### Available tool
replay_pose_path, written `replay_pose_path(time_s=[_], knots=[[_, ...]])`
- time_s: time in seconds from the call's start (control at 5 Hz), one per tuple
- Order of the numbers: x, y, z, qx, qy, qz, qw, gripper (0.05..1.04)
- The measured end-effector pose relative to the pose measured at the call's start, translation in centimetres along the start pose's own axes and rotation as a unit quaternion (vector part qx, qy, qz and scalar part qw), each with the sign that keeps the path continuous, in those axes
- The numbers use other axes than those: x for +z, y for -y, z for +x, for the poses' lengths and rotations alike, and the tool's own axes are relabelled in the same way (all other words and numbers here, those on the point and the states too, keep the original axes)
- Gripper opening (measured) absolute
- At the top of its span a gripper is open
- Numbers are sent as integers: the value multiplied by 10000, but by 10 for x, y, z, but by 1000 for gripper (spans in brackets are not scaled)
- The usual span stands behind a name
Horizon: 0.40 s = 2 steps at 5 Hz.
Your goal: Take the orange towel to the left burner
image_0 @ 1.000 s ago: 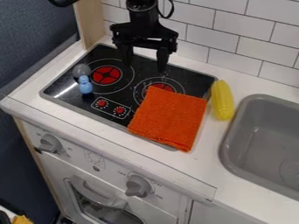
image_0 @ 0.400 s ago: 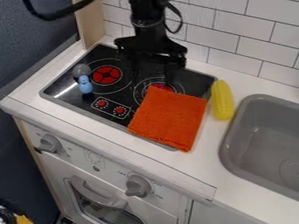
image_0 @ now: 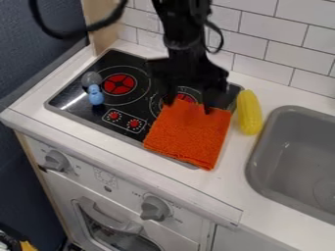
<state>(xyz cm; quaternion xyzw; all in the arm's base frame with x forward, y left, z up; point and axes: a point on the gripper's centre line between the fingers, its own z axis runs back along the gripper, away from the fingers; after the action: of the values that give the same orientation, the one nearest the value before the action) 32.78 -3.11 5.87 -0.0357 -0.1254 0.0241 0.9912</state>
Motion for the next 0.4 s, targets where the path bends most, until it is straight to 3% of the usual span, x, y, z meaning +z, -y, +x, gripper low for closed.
replay_pose_path(time_s=[0.2, 0.4], knots=[[-24, 4, -1, -115, -181, -155, 9997, 1000], [-40, -2, 0, -43, -379, -110, 9992, 1001]])
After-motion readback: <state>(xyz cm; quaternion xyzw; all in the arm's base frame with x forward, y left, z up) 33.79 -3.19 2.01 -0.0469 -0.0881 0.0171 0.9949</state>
